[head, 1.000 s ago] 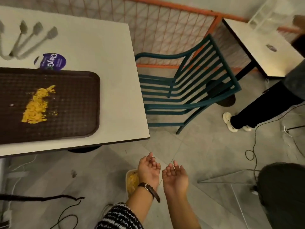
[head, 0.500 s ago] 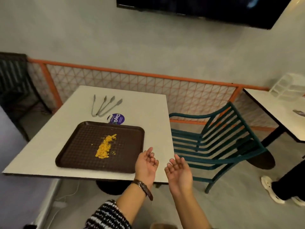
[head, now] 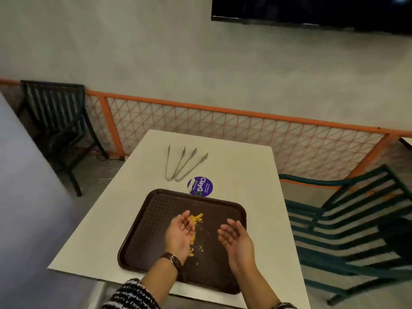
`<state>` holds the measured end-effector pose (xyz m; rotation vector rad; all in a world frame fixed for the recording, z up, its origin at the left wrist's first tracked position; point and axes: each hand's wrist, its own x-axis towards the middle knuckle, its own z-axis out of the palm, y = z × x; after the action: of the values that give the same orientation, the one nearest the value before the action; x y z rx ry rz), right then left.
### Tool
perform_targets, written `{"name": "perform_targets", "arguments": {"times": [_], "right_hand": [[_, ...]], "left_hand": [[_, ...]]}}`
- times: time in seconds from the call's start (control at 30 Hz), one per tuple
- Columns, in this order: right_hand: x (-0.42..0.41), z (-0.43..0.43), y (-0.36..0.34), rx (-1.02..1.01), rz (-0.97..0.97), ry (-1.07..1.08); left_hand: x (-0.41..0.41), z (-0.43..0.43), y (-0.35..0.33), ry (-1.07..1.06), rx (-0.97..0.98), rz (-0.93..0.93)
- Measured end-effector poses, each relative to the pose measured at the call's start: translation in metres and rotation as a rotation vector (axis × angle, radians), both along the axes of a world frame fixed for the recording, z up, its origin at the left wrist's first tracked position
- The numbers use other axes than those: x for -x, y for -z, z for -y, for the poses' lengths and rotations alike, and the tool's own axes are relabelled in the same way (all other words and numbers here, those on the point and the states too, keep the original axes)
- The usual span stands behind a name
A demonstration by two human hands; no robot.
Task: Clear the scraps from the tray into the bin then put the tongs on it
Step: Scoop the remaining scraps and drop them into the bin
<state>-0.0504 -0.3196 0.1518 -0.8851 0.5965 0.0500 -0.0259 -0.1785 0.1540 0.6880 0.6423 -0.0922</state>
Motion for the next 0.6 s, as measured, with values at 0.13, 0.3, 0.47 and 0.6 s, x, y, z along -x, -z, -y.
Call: {"name": "perform_targets", "arguments": {"times": [0.13,0.3,0.47,0.6], "right_hand": [[-0.048,-0.03,0.026,0.136,-0.045,-0.046],[-0.085,-0.051,0.064,0.411,-0.103,-0.138],[-0.106,-0.054,0.105,0.777,0.043,-0.279],[-0.132,-0.047,0.138,1.002,0.191,-0.565]], "left_hand": [[-0.045,-0.039,0.02,0.036,-0.082,-0.042],[-0.074,-0.066,0.05,0.085,-0.089,-0.116],[-0.092,-0.08,0.078,0.108,-0.091,-0.169],[-0.1,-0.088,0.098,0.114,-0.127,-0.191]]}}
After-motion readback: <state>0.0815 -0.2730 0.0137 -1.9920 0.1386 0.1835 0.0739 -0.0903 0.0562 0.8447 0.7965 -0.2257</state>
